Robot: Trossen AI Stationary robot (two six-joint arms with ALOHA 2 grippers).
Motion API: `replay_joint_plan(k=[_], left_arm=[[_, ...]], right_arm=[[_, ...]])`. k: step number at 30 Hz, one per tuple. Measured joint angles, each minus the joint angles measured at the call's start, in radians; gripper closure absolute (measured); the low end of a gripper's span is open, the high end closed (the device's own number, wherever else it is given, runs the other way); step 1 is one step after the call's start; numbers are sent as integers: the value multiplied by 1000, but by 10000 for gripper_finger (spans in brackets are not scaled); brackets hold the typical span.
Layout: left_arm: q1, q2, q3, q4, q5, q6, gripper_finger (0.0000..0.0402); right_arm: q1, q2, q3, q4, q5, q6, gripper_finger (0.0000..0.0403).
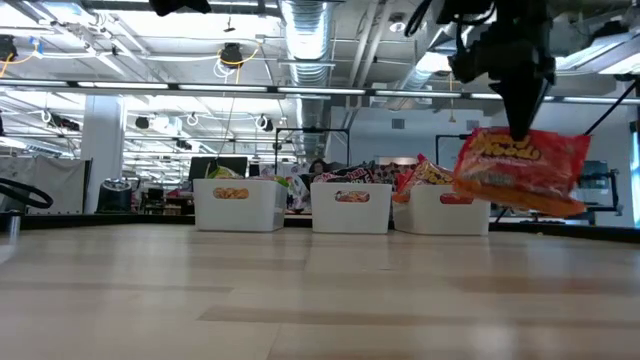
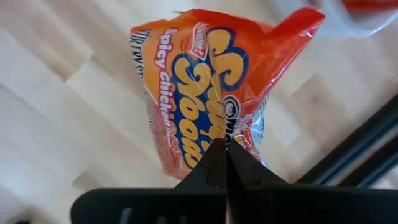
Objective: Sort Maruchan noodles
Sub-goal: Put the orange noodle pack into the right white bin
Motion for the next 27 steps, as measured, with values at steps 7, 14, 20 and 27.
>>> replay_joint_plan(k=[7, 14, 20, 27], left_arm=[[1, 0, 0, 0, -24, 4, 301], [5, 0, 0, 18, -198, 6, 301], [44, 0, 0, 20, -271, 10, 301], [117, 0, 0, 20, -280, 10, 301]], right_arm=[[-68, 0, 89, -8, 126, -124, 398], [-204, 0, 183, 21, 226, -355, 399], [-317, -1, 217, 151, 253, -622, 399], [-423, 27, 217, 208, 248, -866, 399]])
